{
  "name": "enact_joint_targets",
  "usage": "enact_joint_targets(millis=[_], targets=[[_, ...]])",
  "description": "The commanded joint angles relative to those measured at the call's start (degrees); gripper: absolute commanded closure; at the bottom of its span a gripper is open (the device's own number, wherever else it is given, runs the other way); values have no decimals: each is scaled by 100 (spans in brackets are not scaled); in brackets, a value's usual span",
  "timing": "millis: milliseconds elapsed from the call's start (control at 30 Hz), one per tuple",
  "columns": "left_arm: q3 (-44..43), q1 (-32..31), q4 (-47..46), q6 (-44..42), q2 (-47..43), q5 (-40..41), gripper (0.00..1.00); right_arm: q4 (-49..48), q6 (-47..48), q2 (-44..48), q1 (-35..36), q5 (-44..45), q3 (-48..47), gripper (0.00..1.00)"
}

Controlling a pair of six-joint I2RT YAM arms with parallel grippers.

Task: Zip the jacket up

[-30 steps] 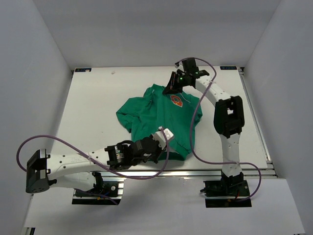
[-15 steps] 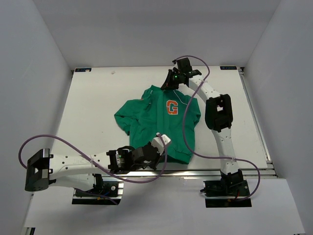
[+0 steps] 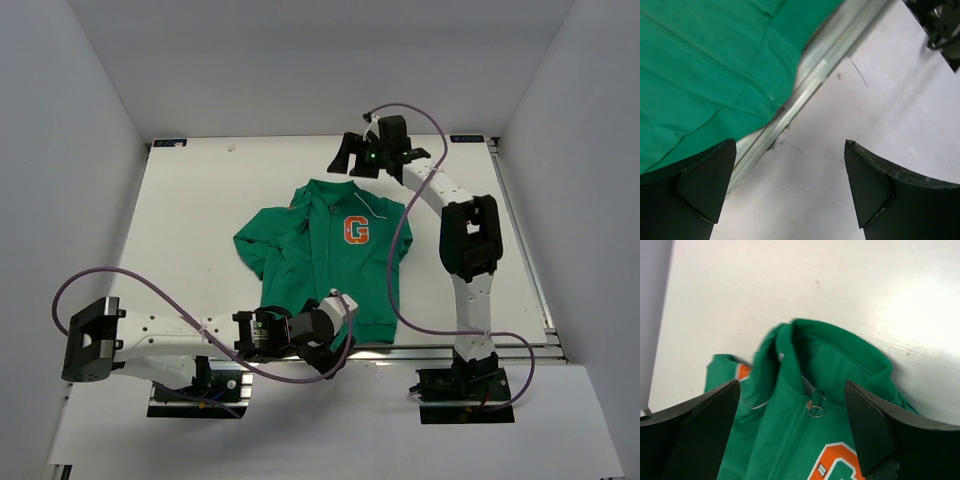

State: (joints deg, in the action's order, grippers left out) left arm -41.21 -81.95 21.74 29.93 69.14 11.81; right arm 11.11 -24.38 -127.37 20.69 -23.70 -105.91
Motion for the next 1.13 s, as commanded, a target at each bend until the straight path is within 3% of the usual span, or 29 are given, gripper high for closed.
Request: enact_joint_targets(millis=[0,133,233,267,300,333,400,433,467,500,533,567,600,633,700,800,1100], targets=[[-396,4,523,320,-225,442,2,-242,320,800,-21,-3,-62,10],[-694,91,1121,881,-515,1611,2,-241,136,1739,-222,199,534,11],[-1011,897,1622,1330,-665,1904,2,-302,-127,2494,-547,234,1290,11],[-1064,1753,1606,1305,-709,1730,2,-329,-154,2707,-609,365,1797,11],[-1091,2223,1527,1348,-762,1606,2,-338,-163,2944,-662,601,2063,11],[-1108,3280,1500,1401,-779,1379,2,-286,-85,3164,-689,1126,2300,11],[-1178,4384,1413,1331,-684,965,2,-137,12,4006,-864,1612,2888,11],[-1274,4955,1464,1314,-570,389,2,-5,47,4184,-934,2006,3022,11],[-1510,6066,1552,1174,-282,-130,2,353,65,4499,-1074,2167,3224,11],[-1591,6590,1553,1051,-122,-701,2,617,65,4632,-1128,2334,3286,11],[-1644,7414,1527,893,36,-1733,2,1151,-57,4782,-1154,3075,3339,11],[-1688,7683,1518,874,325,-1953,2,1339,-75,4922,-1172,3430,3418,11],[-1802,7833,1648,874,432,-1920,2,1428,-84,5228,-1181,3738,3671,11],[-1881,7870,1806,961,538,-1258,2,1498,-84,5397,-1172,4185,3804,11],[-1908,7879,2106,997,600,-701,2,1639,-49,5861,-1181,4679,4051,11],[-1847,7888,2151,1085,198,-145,2,1806,-120,6450,-1190,5093,4490,11],[-1390,7879,1737,1120,-1298,312,2,1289,4,7437,-1190,4762,5300,11]])
